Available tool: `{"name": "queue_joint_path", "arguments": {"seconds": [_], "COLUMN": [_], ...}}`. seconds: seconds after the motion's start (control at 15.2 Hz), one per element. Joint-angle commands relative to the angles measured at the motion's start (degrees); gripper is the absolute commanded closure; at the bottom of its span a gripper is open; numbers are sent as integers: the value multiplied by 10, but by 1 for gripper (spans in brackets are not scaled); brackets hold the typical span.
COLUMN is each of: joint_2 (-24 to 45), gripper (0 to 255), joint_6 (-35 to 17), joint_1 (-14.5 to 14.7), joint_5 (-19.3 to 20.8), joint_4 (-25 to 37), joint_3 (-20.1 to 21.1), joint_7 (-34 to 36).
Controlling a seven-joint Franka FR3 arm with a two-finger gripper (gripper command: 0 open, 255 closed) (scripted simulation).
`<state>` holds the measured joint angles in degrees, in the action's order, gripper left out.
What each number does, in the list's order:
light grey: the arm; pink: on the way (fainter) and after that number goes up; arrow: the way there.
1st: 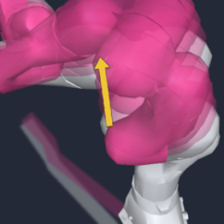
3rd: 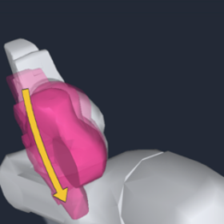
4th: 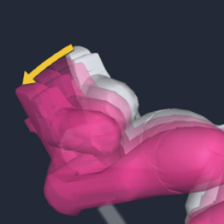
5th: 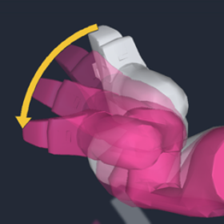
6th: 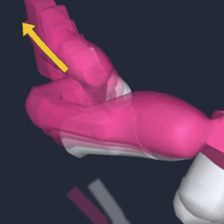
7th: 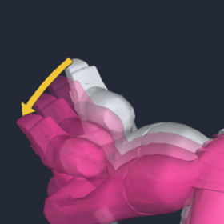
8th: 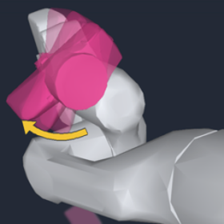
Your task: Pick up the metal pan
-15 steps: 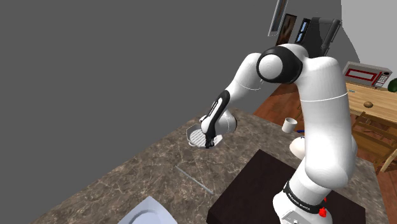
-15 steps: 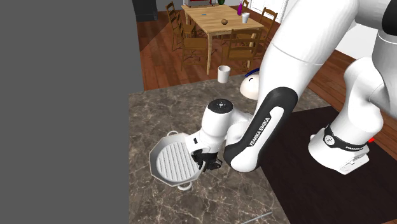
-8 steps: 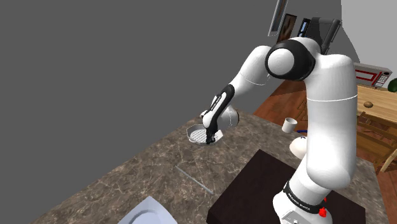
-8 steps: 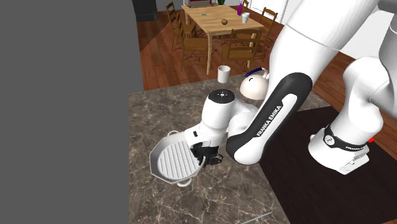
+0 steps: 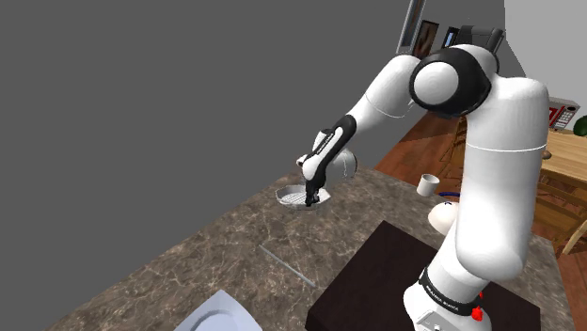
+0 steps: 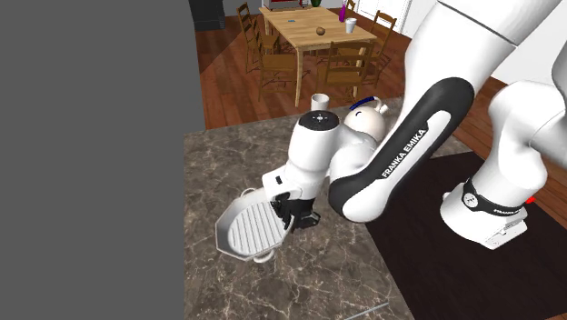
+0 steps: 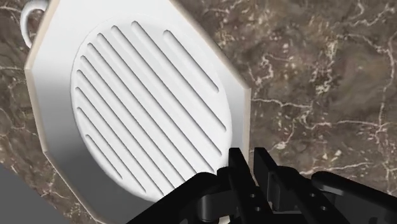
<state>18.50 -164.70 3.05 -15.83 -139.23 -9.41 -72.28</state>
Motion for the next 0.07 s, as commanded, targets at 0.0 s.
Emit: {"name": "queue_joint_path", "arguments": {"seconds": [0.0], "joint_2": [-5], "gripper": [255], "joint_6": [5], "joint_1": [2], "joint_5": [3], "joint_4": [0], "joint_3": [-3], "joint_7": [3]}}
